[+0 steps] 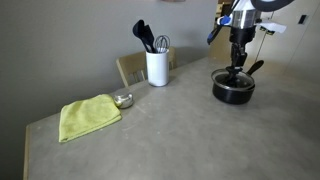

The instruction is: Pick the glass lid and put it on the pot

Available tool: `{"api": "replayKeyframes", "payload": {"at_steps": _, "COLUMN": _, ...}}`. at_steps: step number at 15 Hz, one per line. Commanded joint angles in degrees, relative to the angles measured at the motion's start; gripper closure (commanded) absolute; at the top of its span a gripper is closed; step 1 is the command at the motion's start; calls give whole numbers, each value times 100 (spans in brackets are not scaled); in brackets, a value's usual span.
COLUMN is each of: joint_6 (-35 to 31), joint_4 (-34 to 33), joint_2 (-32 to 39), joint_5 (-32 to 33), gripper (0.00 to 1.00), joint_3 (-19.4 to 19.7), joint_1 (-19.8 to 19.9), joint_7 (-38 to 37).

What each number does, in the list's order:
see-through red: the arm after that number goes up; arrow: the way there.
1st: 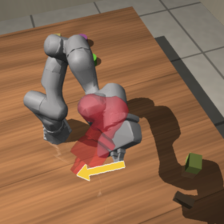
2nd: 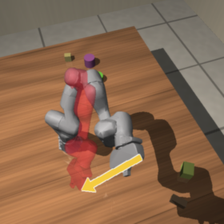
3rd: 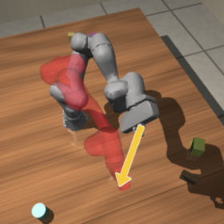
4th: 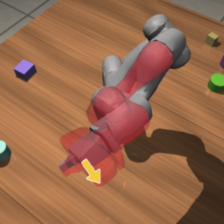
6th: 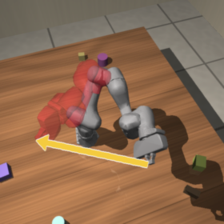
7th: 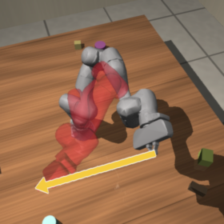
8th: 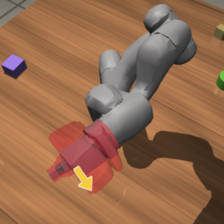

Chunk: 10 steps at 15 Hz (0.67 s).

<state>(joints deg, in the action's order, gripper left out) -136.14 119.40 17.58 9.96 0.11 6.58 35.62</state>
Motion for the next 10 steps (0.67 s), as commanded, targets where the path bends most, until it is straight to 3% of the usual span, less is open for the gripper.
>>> {"api": "replayKeyframes", "payload": {"at_steps": 1, "joint_6": 65, "joint_4": 79, "joint_2": -333, "joint_5": -249, "gripper": 86, "joint_3": -58, "joint_1": 91, "joint_7": 210}}
{"api": "replayKeyframes", "payload": {"at_steps": 10, "joint_6": 131, "joint_4": 145, "joint_2": -407, "joint_5": -597, "gripper": 86, "joint_3": 82, "joint_1": 217, "joint_7": 194}}
